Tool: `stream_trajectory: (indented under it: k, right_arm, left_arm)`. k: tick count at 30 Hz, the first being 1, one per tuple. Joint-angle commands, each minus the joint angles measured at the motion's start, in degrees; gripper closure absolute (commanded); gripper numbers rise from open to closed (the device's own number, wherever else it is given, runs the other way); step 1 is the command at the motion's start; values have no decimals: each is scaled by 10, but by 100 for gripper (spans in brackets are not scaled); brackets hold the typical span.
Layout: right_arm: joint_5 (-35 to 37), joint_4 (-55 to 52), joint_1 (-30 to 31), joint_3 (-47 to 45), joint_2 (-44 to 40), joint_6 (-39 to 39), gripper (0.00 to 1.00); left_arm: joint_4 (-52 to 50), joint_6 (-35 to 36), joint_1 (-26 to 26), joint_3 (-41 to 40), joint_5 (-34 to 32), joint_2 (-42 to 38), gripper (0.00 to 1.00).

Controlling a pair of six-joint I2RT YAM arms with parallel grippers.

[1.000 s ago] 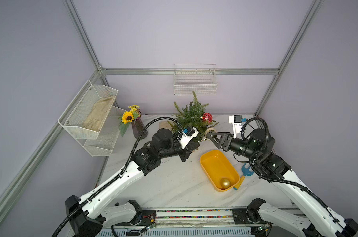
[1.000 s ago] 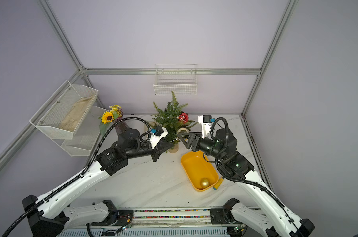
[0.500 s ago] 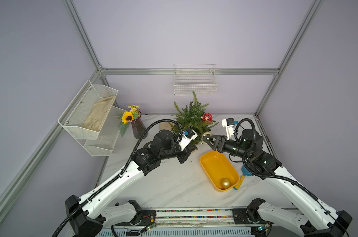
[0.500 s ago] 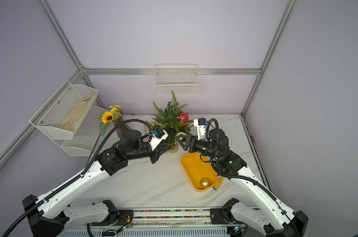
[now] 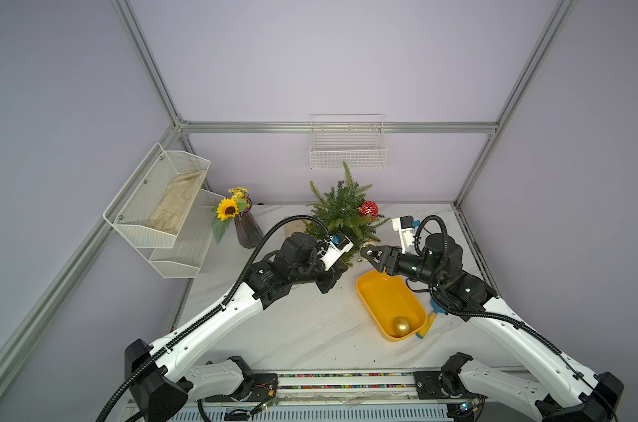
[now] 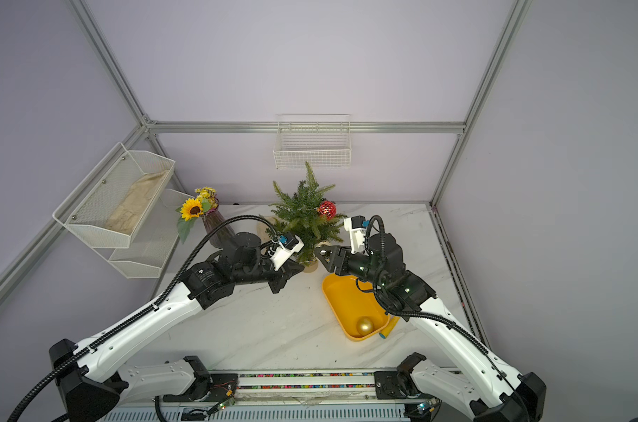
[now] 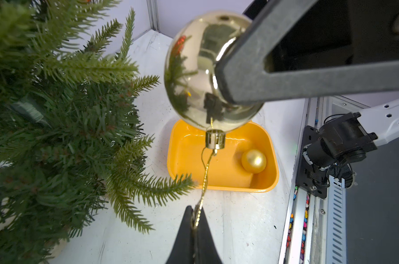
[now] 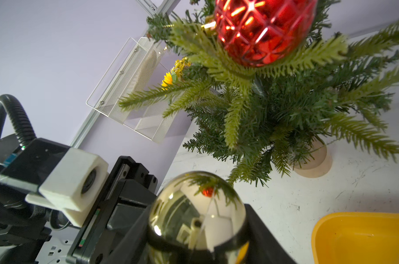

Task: Decorate the small christmas tree with ornaments
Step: Hang an ornament on the christmas tree.

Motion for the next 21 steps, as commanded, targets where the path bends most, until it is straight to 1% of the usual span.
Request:
stream_trajectory:
  k: [1,7,10,14,21]
  right_arm:
    - [5,5,3,-11,1,-9,62]
    - [-9,11,2,-14,6,-15,63]
    - [-5,9,2,-13,3,-15,63]
    - [17,2,2,-7,-8,-11,63]
    - [5,4,3,-4,3,-17,64]
  left_arm:
    - [-4,21,-1,5,-1,3,99]
    - [-18,23,-2,9,9,12,100]
    - [-28,27,-3,9,23,11,100]
    - [-48,32,-3,9,41,7,100]
    - [-67,32,-4,14,86,17,100]
